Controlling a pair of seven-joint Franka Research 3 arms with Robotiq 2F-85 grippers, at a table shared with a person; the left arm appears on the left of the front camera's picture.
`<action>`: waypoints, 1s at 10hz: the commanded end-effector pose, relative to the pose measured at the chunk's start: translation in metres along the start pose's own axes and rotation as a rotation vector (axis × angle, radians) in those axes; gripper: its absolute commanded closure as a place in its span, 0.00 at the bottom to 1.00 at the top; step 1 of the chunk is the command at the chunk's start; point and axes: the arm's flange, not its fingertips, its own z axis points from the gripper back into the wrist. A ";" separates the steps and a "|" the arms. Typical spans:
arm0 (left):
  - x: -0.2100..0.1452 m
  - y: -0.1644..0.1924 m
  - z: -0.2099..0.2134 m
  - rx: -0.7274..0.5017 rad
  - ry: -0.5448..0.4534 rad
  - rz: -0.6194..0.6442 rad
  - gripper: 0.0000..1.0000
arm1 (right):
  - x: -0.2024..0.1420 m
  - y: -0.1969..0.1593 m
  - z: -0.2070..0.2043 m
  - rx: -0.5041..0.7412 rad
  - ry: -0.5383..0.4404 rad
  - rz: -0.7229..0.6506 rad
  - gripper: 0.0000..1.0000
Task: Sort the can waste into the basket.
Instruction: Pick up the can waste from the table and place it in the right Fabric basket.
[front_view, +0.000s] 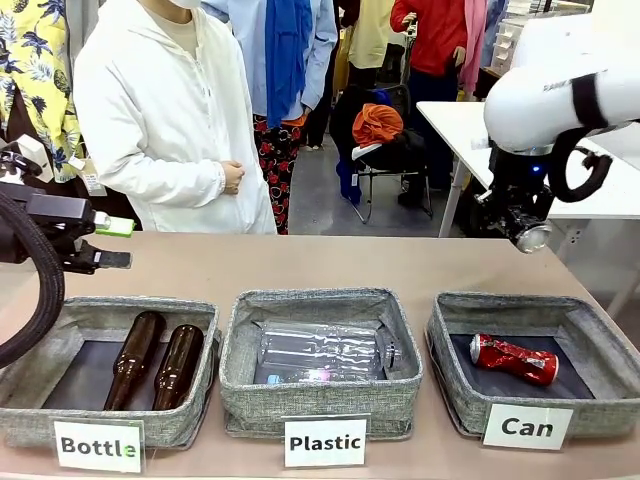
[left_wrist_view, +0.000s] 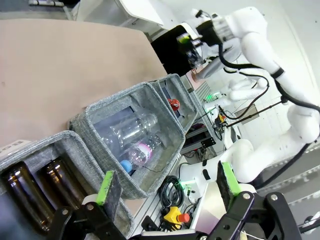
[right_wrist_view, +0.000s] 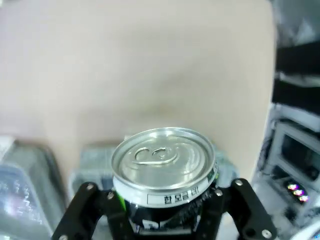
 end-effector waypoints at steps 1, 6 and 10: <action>-0.002 0.000 0.001 -0.007 -0.005 -0.016 0.00 | -0.052 -0.002 0.010 -0.009 0.031 0.368 1.00; -0.002 0.000 0.001 -0.007 -0.005 -0.016 0.00 | -0.124 -0.002 0.001 -0.127 0.158 1.239 1.00; -0.002 0.000 0.001 -0.007 -0.005 -0.016 0.00 | -0.113 -0.024 -0.007 0.064 0.137 1.405 1.00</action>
